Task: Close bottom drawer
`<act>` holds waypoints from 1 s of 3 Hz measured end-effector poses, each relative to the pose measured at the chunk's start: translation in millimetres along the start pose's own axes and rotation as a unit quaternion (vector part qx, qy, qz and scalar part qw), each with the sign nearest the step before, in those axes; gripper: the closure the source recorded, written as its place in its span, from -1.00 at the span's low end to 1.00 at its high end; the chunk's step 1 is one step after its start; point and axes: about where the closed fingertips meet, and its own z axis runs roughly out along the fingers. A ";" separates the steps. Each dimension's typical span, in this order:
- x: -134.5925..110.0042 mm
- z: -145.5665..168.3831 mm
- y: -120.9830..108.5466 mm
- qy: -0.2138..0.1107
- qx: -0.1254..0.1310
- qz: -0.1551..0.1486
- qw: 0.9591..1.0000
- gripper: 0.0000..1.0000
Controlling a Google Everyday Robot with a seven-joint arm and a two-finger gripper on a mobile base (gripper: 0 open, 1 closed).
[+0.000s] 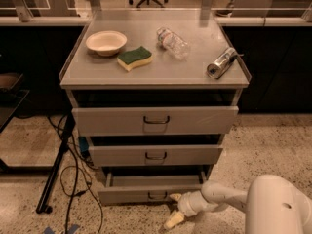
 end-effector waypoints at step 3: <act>-64.3 -17.6 -109.9 -0.030 0.034 -0.088 0.995 0.25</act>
Offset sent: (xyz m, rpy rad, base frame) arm 0.1897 -0.0061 0.0435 -0.0107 -0.3112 0.0799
